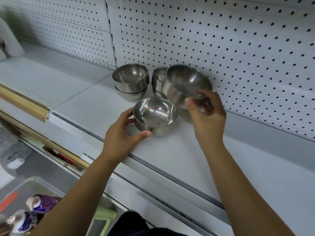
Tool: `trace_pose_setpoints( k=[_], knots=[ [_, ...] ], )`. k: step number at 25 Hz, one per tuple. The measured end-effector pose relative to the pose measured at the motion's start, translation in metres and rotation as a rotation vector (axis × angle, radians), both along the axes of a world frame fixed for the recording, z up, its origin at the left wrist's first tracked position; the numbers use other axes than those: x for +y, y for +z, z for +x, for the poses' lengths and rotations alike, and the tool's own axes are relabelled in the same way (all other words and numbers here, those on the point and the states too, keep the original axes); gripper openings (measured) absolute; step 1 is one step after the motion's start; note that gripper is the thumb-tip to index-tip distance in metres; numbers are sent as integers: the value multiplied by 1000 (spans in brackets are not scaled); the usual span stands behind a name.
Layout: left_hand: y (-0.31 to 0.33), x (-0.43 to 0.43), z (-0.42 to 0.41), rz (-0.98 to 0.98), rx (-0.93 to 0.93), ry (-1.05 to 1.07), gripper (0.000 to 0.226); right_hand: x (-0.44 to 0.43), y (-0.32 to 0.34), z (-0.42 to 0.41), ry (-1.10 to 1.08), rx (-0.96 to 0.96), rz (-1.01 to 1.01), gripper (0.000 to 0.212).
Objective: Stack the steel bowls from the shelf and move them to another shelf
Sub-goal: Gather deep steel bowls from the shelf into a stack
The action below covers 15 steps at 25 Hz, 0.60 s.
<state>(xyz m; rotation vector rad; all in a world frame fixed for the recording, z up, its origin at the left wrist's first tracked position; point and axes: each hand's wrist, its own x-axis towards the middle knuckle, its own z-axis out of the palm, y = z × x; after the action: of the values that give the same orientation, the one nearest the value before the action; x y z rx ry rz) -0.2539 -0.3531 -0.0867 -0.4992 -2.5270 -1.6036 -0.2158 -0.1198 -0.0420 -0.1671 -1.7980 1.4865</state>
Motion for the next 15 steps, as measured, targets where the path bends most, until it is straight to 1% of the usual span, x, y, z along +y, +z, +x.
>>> trace_pose_setpoints(
  k=[4, 7, 15],
  knots=[
    [-1, -2, 1, -16, 5, -3, 81, -18, -17, 4, 212, -80, 40, 38],
    [0, -1, 2, -31, 18, 1, 74, -25, -25, 9, 234, -96, 108, 46],
    [-3, 2, 3, 12, 19, 17, 68, -31, -39, 15, 265, -155, 140, 49]
  ],
)
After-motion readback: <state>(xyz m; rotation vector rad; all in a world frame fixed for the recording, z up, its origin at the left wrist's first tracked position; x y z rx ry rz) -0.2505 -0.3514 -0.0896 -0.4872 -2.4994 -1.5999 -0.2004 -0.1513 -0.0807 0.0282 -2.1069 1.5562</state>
